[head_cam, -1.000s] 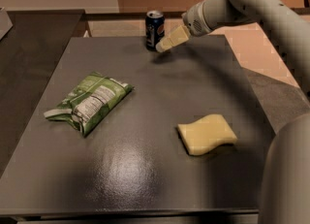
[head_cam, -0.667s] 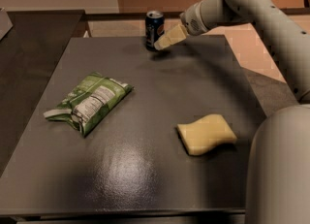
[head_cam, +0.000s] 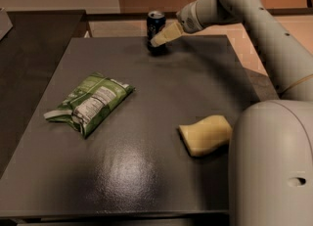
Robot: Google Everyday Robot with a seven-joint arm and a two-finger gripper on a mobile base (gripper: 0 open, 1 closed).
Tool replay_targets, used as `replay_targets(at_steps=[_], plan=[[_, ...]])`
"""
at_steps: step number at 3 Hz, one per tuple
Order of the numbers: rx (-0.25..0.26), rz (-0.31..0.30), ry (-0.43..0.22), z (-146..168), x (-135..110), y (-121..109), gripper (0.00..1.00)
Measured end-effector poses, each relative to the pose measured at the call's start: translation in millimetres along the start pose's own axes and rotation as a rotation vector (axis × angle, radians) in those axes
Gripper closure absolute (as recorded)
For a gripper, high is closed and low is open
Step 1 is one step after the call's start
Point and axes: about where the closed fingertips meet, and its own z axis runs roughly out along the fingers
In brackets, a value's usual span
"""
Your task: Knock pepsi can over
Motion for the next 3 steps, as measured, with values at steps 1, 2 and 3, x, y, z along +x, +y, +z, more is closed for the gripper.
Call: replay_targets(at_steps=[1,2,3], plan=[[-0.017,-0.010,-0.016,9,-9,-1,0.00],[-0.037,-0.019,-0.031,17,-16,3,0.14],[-0.058,-0.021,-0.044,23,-22,9,0.38]])
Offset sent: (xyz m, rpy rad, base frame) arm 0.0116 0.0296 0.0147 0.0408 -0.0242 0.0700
